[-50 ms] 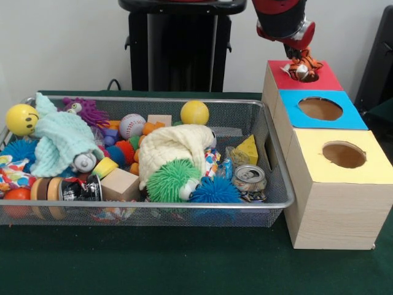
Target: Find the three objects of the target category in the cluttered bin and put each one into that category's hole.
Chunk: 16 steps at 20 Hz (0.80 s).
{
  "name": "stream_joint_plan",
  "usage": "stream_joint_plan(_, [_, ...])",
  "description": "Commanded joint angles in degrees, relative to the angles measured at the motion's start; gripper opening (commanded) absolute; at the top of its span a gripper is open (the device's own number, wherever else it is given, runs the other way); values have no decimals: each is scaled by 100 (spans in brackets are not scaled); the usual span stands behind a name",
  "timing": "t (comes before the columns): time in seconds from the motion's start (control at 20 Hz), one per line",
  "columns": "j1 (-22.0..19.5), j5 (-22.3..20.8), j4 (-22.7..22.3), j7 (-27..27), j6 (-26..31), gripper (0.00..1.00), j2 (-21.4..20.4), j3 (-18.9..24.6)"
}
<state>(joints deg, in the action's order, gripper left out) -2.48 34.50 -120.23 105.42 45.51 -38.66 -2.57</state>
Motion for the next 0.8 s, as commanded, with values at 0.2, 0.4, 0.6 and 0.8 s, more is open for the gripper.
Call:
stream_joint_plan(0.2, [-305, 445, -422, 314, -787, 0, 430, 830])
stream_joint_plan(0.4, [-380, 416, -447, 370, -861, 0, 411, 890])
stream_joint_plan(0.6, [-505, 728, -533, 385, -971, 0, 334, 1085])
stream_joint_plan(0.8, [-533, 920, -652, 444, -811, 0, 107, 1170])
